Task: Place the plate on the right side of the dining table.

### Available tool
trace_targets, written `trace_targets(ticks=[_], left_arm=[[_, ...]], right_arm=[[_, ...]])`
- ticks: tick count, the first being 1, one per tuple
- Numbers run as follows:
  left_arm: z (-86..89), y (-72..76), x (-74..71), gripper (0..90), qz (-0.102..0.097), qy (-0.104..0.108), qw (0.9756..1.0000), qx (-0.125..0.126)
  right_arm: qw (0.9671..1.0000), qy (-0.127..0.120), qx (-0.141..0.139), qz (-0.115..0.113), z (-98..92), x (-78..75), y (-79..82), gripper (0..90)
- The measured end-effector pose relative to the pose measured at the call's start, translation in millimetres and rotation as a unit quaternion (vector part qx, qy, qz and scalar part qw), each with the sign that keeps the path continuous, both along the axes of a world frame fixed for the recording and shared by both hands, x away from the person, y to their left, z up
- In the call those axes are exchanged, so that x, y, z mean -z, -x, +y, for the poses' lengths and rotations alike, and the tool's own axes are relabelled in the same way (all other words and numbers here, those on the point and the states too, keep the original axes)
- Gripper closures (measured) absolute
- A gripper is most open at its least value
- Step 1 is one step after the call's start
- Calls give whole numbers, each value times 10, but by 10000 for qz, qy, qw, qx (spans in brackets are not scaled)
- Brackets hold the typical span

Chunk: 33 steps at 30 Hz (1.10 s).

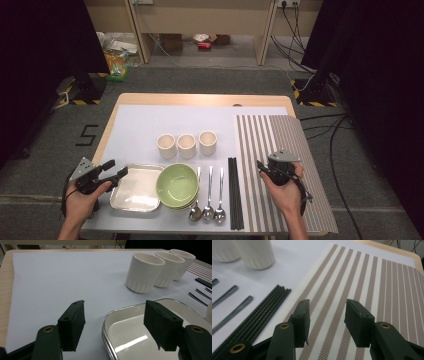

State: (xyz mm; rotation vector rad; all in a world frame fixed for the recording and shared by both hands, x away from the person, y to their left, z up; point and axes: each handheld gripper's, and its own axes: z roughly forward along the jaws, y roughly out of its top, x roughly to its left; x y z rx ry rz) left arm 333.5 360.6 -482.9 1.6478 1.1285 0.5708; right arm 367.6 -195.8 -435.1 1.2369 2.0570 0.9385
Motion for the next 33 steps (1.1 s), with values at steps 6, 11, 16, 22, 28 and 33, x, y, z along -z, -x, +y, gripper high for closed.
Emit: trace_targets(ticks=[6,11,16,22,28,33], left_arm=[[-16,1,-3,365,62,-45,10000,28],[-11,-9,8,378,97,-63,9999,3],[-17,-12,13,346,127,-52,9999,17],[-4,-6,-7,310,120,-61,9999,-60],[3,-1,-16,323,131,-89,9999,-45],[-2,-3,-7,368,196,-110,9997,-32]], right_arm=[[9997,29,-233,-103,144,-103,-28,557],[9993,-16,-344,-112,240,-139,-44,562],[9989,-108,-438,-101,317,-168,-45,555],[9981,-193,-567,-129,447,-192,-59,550],[9972,-158,-700,-187,578,-250,-69,560],[9962,-97,-851,-159,673,-274,-92,574]])
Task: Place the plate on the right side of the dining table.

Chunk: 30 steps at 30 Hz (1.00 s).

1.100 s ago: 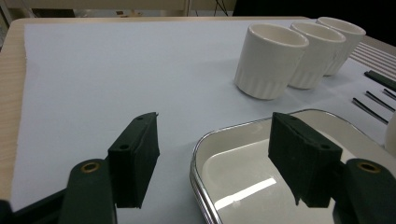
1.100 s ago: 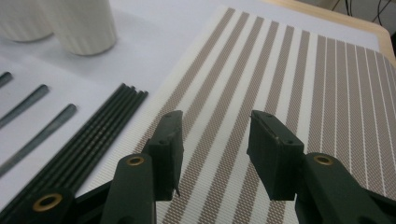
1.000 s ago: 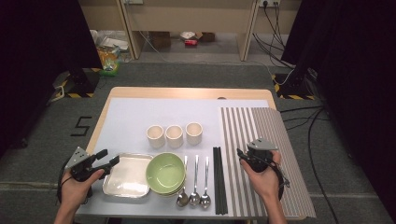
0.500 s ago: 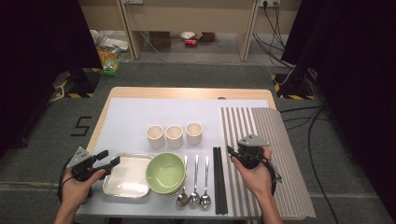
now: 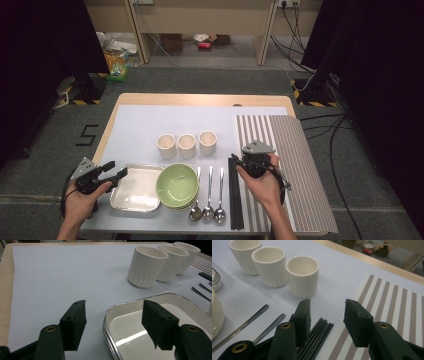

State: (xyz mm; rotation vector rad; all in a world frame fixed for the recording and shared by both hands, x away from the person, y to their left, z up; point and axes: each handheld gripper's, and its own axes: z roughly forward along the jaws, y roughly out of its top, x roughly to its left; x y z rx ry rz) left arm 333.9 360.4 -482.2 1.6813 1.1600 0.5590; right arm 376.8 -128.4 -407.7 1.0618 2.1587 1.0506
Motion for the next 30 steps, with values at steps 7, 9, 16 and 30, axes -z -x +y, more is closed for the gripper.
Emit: trace_targets(ticks=[7,9,16,30], left_arm=[[-7,-5,14,445,138,-27,9999,70],[-5,-8,13,470,198,-25,9998,73],[-19,-26,20,555,474,-57,9988,70],[-32,-91,52,652,978,-114,9950,-141]], right_arm=[[9999,29,-150,79,130,-6,-25,579],[9998,45,-180,81,160,3,-34,580],[9995,90,-266,111,224,16,-45,579],[9994,127,-289,124,240,34,-51,580]])
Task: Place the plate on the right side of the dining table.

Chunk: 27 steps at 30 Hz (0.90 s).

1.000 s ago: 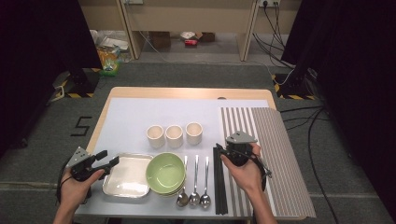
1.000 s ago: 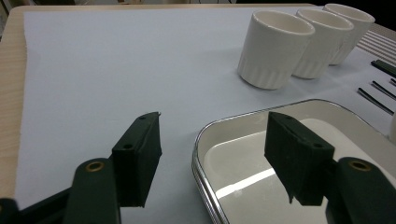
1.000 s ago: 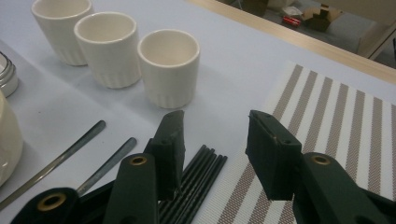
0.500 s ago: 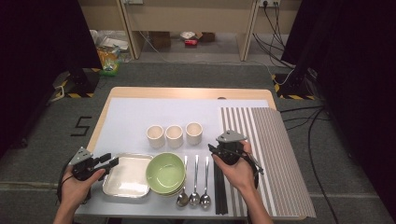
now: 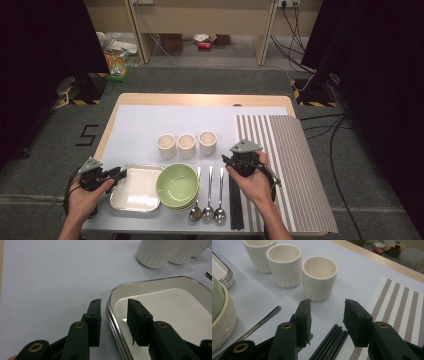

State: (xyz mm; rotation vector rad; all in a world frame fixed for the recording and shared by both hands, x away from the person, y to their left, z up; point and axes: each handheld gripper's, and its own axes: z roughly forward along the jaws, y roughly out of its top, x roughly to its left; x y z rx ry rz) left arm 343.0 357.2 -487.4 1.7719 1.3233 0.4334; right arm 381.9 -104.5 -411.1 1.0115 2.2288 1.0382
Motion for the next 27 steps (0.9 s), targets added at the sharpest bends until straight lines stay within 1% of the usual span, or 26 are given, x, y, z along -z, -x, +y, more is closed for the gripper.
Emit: trace_targets(ticks=[2,4,6,7,9,11,12,13,14,18,21,24,27], left_arm=[[1,-18,-1,666,86,10,10000,-32],[4,-24,-4,672,116,32,9999,-34],[4,-32,-10,692,156,49,9999,-41],[-3,-39,-17,717,184,63,9998,-41],[-12,-47,-27,736,223,26,9997,-39],[-26,-53,-37,753,207,-38,9997,-85],[-26,-53,-37,770,207,-38,9997,-85],[-30,-56,-52,792,214,-138,9996,-123],[-30,-56,-52,796,214,-138,9996,-123],[-58,-59,-77,806,279,-252,9991,-186],[-75,-60,-86,813,299,-292,9988,-259],[-78,-57,-93,816,336,-302,9986,-268],[-88,-54,-93,819,330,-305,9985,-324]], right_arm=[[10000,7,-5,-11,3,0,0,580],[10000,9,-8,-12,2,-1,1,580],[10000,7,-2,-8,2,-1,2,580],[10000,12,-3,-13,1,0,2,580],[10000,23,-9,-20,-2,1,0,580],[10000,21,-7,-14,-2,1,0,580],[10000,21,-7,-14,-2,1,0,580],[10000,19,-4,-18,-2,2,-1,580],[10000,19,-4,-18,-2,2,-1,580],[10000,14,-16,-9,1,4,-3,580],[10000,41,-27,-20,3,7,-5,580],[10000,41,-22,-8,6,10,-4,580],[10000,47,-51,-27,9,12,-5,580]])
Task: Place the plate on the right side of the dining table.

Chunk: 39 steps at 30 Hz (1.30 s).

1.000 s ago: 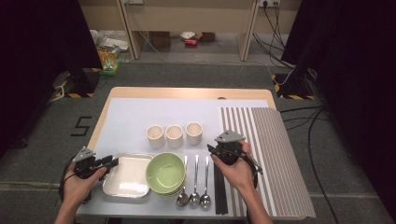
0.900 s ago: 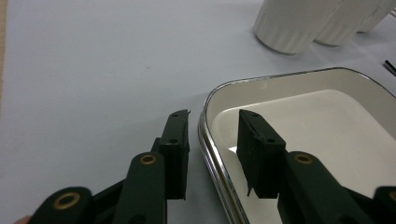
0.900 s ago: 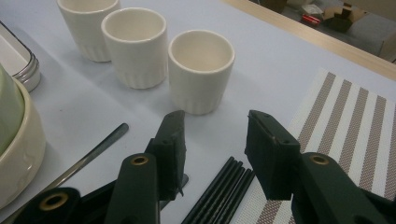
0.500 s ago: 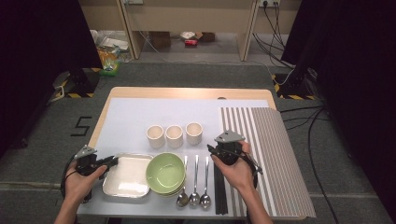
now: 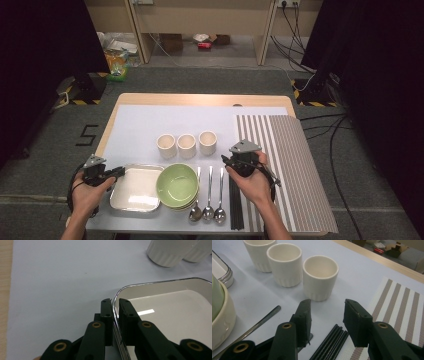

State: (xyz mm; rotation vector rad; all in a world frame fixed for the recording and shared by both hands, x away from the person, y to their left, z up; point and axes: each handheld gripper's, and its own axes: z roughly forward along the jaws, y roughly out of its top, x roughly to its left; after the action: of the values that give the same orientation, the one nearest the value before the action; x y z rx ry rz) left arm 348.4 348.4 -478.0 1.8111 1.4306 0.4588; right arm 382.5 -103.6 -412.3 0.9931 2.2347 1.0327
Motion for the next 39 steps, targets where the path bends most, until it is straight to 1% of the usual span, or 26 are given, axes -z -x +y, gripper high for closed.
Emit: trace_targets(ticks=[5,9,11,13,19,21,24,27,28,31,39], left_arm=[[-9,4,-3,821,5,-23,10000,-39],[-13,11,-13,821,59,-20,10000,-69],[-12,13,-12,820,59,-1,10000,-78],[-4,17,-5,817,50,68,9999,-87],[3,27,-7,814,66,76,9999,-103],[1,27,-4,814,40,69,9999,-115],[-10,37,-23,819,81,-50,9999,-107],[-15,41,-29,823,85,-60,9998,-143],[-20,42,-27,823,48,-56,9998,-179],[-20,51,-51,833,78,-78,9998,-175],[-18,61,-65,841,45,-47,9997,-215]], right_arm=[[10000,-10,12,5,5,1,3,581],[10000,-9,14,1,3,1,3,582],[10000,-8,12,3,3,1,3,582],[10000,-5,3,2,4,2,3,582],[10000,-8,4,17,9,5,5,582],[10000,-3,0,14,9,5,4,582],[10000,-5,-2,3,5,3,3,582],[10000,-11,-2,-3,3,1,3,583],[10000,-11,-2,-3,3,1,3,583],[10000,-10,-4,-17,1,0,1,583],[10000,-13,-15,-7,7,2,1,584]])
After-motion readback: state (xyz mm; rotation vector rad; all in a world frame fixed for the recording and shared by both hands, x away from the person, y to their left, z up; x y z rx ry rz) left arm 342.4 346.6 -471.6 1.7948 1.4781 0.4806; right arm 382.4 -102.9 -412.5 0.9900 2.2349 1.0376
